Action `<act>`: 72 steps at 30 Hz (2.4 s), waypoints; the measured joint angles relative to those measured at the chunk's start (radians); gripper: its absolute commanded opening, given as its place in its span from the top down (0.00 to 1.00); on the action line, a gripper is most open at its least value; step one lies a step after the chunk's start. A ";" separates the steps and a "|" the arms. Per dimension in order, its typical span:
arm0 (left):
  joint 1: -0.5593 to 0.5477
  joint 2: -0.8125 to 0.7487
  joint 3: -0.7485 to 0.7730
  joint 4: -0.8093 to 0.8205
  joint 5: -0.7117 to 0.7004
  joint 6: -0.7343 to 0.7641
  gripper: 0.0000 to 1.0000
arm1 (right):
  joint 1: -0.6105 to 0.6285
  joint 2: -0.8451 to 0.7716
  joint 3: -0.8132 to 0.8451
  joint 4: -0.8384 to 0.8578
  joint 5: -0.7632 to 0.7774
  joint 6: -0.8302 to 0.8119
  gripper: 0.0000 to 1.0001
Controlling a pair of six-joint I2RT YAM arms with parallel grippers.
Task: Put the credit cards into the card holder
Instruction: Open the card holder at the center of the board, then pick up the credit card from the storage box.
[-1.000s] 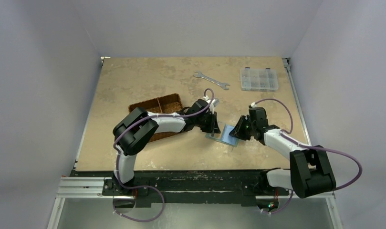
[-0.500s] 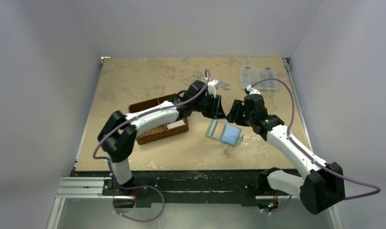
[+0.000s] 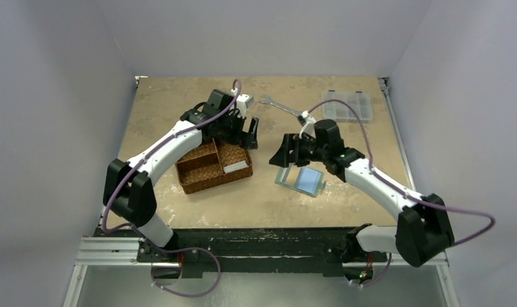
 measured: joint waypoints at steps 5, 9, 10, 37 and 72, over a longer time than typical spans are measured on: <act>0.028 0.042 -0.038 -0.051 -0.032 0.000 0.07 | 0.086 0.146 0.000 0.048 -0.065 0.053 0.30; 0.043 0.038 -0.060 -0.040 -0.084 -0.013 0.07 | 0.119 0.202 0.002 0.100 -0.062 0.136 0.32; 0.045 0.032 -0.075 -0.031 -0.096 -0.024 0.07 | 0.126 0.216 0.004 0.113 -0.057 0.156 0.33; 0.090 0.059 -0.219 0.148 0.068 -0.053 0.05 | 0.119 0.345 -0.015 0.227 0.002 0.312 0.20; -0.014 0.156 -0.013 -0.184 -0.051 0.150 0.46 | -0.073 0.040 0.233 -0.294 0.156 -0.210 0.17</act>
